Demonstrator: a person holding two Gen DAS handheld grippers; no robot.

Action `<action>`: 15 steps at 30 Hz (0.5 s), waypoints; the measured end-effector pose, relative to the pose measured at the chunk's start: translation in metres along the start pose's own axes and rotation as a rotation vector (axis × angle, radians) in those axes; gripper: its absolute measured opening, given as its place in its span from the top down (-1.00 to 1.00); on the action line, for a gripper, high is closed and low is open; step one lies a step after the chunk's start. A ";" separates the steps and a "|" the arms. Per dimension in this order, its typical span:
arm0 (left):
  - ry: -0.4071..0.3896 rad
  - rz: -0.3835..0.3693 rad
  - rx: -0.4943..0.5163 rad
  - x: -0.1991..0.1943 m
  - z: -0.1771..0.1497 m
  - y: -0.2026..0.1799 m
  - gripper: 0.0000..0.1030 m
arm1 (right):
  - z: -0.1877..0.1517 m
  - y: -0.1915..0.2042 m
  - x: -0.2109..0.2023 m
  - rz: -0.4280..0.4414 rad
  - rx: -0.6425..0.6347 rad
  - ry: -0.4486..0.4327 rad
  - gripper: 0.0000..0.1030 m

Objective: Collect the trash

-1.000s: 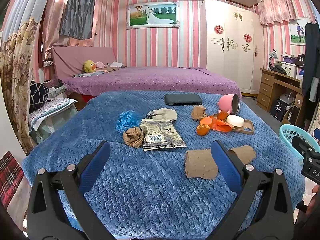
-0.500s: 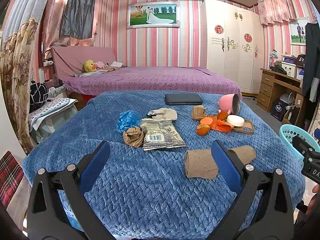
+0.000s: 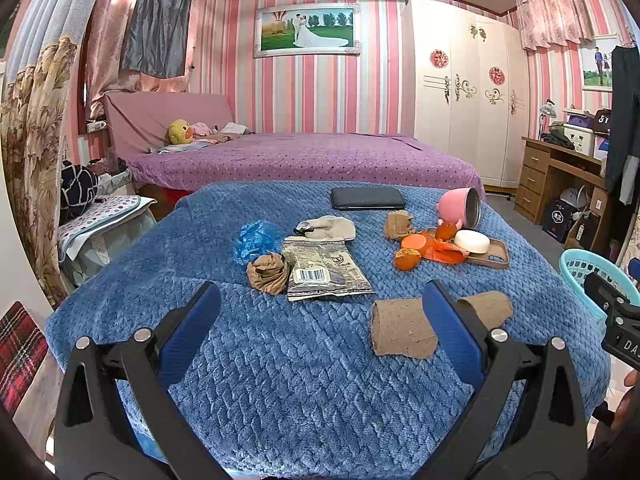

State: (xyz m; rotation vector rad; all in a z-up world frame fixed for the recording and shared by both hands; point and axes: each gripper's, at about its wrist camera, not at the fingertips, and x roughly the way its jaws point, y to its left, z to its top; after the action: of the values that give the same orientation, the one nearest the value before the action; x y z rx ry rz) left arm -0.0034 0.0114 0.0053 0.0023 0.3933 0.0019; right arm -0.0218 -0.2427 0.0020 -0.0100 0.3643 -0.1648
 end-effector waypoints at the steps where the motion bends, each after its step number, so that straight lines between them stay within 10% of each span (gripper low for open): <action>1: 0.000 0.004 -0.003 0.000 0.001 0.004 -0.90 | 0.000 -0.001 0.000 0.000 0.000 0.000 -0.92; 15: 0.005 0.008 -0.006 -0.002 0.002 0.011 -0.90 | 0.000 -0.001 -0.001 -0.002 -0.002 -0.001 -0.92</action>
State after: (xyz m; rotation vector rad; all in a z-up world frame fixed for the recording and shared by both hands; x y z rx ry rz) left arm -0.0042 0.0228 0.0080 -0.0023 0.3987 0.0108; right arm -0.0224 -0.2437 0.0026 -0.0125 0.3632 -0.1667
